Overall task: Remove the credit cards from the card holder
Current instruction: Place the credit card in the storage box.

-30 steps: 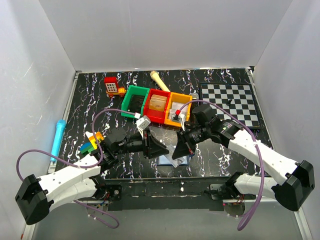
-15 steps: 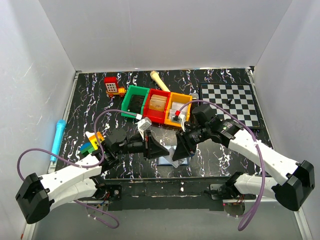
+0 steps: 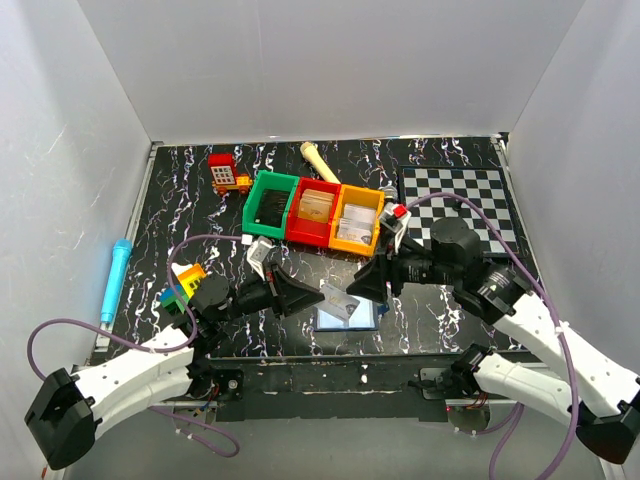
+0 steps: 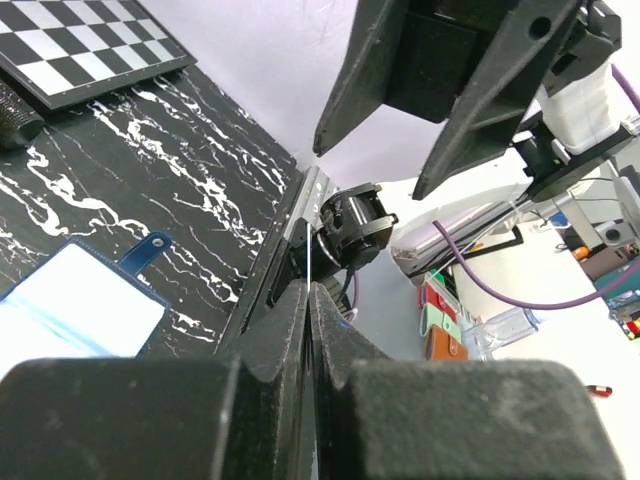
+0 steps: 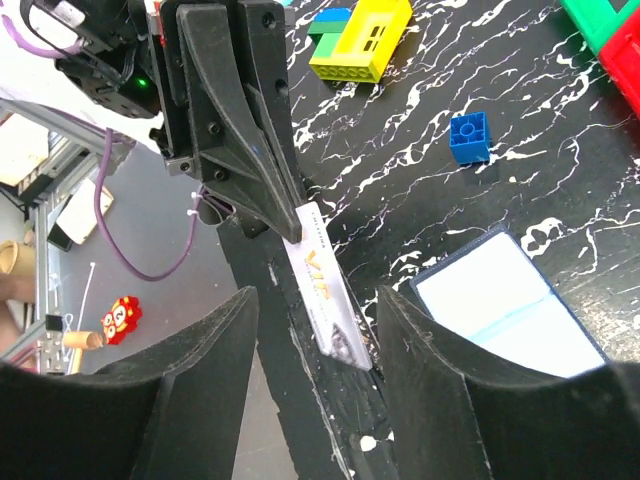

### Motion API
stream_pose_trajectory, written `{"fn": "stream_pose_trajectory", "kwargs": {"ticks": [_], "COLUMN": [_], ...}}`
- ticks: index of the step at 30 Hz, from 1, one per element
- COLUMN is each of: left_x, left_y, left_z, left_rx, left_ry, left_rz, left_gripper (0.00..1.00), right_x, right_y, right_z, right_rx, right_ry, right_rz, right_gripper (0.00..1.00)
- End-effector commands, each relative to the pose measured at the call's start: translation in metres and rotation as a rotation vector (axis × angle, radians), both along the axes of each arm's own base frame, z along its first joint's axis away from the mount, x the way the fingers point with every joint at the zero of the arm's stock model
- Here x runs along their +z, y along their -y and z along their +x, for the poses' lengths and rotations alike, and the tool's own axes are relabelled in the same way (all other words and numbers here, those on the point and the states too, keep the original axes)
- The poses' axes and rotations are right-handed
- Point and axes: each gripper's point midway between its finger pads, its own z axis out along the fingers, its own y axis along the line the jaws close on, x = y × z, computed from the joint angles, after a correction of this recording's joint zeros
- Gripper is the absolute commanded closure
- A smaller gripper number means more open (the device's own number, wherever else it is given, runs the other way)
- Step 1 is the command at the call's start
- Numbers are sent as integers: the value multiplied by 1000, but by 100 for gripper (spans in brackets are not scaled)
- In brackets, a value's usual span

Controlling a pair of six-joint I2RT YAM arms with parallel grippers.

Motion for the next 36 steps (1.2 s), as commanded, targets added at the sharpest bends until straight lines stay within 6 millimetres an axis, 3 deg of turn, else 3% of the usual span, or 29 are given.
{"fn": "stream_pose_trajectory", "kwargs": {"ticks": [1, 10, 22, 36], "left_x": [25, 31, 28, 28], "left_y": [-6, -8, -11, -12], "left_z": [-3, -5, -4, -3], "left_rx": [1, -4, 3, 9], "left_ry": [24, 35, 28, 31], "left_rz": [-120, -140, -136, -141], "left_gripper": [100, 100, 100, 100], "right_x": [17, 11, 10, 0], "right_y": [-12, -26, -29, -28], "right_z": [11, 1, -11, -10], "right_rx": [11, 118, 203, 200], "right_ry": [-3, -91, -139, -162], "right_rz": [35, 78, 97, 69], "right_gripper": [42, 47, 73, 76]}}
